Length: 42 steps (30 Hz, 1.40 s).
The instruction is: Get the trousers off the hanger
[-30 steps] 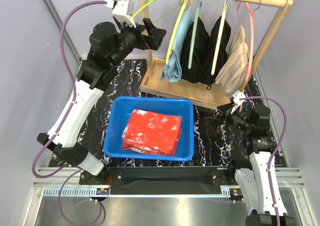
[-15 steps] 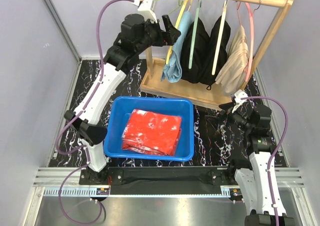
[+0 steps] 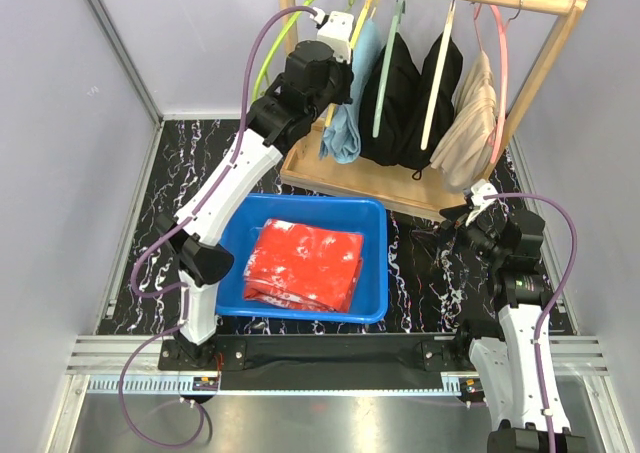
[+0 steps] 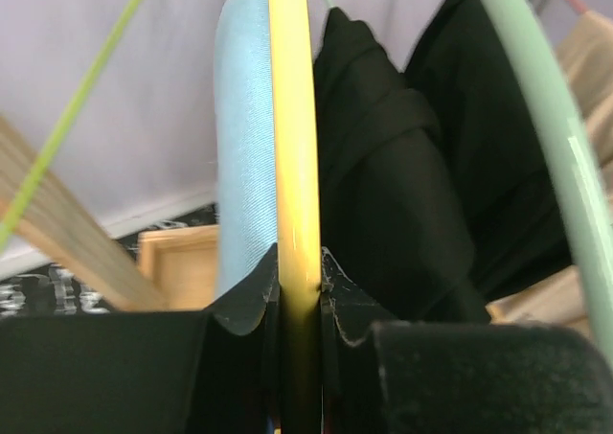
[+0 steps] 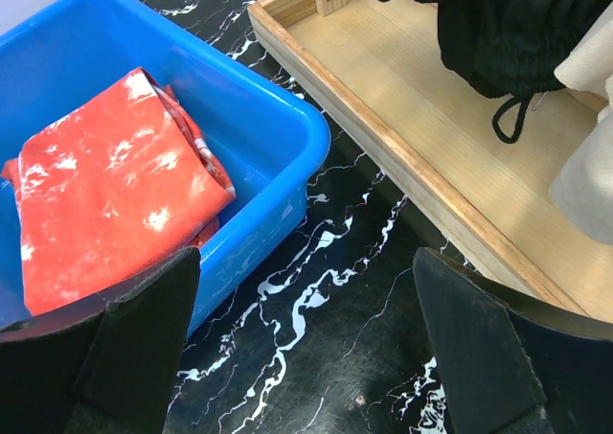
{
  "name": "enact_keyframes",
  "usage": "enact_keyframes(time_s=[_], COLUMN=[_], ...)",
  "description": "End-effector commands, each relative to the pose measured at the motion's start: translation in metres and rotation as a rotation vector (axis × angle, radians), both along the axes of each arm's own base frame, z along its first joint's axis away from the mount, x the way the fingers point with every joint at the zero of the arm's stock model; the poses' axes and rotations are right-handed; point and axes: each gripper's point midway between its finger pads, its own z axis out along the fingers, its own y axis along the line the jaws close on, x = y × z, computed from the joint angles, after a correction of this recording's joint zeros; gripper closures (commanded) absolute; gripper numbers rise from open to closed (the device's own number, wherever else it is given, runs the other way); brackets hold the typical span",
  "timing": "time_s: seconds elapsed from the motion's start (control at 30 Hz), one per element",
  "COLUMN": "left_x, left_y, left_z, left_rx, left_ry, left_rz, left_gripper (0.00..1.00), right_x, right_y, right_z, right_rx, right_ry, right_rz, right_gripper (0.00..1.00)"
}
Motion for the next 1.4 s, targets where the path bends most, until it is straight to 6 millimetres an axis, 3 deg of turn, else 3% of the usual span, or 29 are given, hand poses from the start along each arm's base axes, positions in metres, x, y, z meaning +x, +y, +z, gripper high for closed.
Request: enact_keyframes(time_s=[0.0,0.17,0.27,0.67,0.87,1.0,1.37], left_x=[-0.004,-0.019,-0.029,-0.06,-0.06,-0.065,-0.114], left_y=[0.029,0.05,0.058,0.075,0.084,0.088,0.113], left_z=[0.084,0.142,0.162,0.196,0.195,0.182,0.174], left_rx=[-0.029,-0.07,-0.099,-0.29,-0.34,-0.334,-0.372], left_ry=[-0.251,-0.417,-0.462,-0.48,-0.45,-0.416,-0.384], left_rz=[0.119,0.152,0.147,0.037,-0.003,-0.016,-0.057], left_gripper=[1.0,1.0,1.0,1.0,1.0,1.0,1.0], right_x=[0.006,0.006,0.006,0.004,0.0,-0.01,-0.031], right_y=[-0.005,-0.006,-0.006,-0.004,0.0,0.008,0.026], right_z=[0.007,0.008,0.007,0.006,0.006,0.007,0.014], right_rx=[-0.002,-0.001,0.0,0.002,-0.003,-0.004,-0.028], right_ry=[-0.037,-0.035,-0.032,-0.028,-0.032,-0.039,-0.067], right_rz=[-0.027,-0.029,-0.029,-0.01,0.026,0.098,0.289], right_gripper=[0.0,0.0,0.0,0.0,0.0,0.0,0.0])
